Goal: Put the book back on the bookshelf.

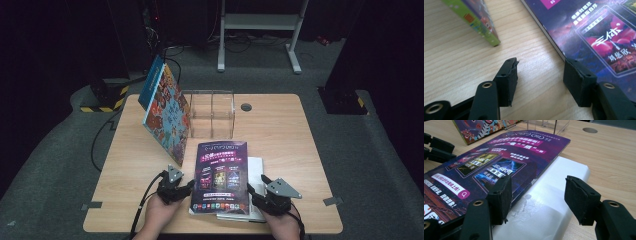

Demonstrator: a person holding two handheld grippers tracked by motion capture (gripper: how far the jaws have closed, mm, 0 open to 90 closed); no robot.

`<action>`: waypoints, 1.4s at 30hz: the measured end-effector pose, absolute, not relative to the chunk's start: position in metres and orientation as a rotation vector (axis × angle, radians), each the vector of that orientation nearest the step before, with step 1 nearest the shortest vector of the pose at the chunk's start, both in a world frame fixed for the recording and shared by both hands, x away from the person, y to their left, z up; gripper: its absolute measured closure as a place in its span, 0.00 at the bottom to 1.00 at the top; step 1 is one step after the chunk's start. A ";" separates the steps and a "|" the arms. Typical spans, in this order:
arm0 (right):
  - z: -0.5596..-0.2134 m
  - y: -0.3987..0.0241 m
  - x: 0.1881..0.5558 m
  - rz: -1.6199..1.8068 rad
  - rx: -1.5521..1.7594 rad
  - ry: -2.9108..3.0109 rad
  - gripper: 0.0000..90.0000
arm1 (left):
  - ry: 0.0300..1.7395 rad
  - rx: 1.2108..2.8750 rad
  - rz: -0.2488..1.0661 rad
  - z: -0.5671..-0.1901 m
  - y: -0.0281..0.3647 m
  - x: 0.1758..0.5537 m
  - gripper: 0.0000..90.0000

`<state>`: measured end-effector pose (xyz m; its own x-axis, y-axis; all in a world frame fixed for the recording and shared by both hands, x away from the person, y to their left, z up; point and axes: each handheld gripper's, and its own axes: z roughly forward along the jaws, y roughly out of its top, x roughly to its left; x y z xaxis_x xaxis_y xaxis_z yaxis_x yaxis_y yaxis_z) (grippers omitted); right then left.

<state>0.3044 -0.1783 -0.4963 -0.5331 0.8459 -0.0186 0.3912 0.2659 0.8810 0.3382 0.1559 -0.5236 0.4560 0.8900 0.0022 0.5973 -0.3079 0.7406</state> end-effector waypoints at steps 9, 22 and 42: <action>-0.498 -0.178 0.304 1.196 1.121 2.053 0.44 | 1.220 2.006 0.551 -0.518 0.157 0.335 0.53; -0.497 -0.184 0.301 1.196 1.131 2.036 0.43 | 1.163 1.886 0.356 -0.510 0.150 0.330 0.27; -0.501 -0.195 0.301 1.086 1.172 1.977 0.47 | 1.181 1.886 0.271 -0.520 0.146 0.335 0.24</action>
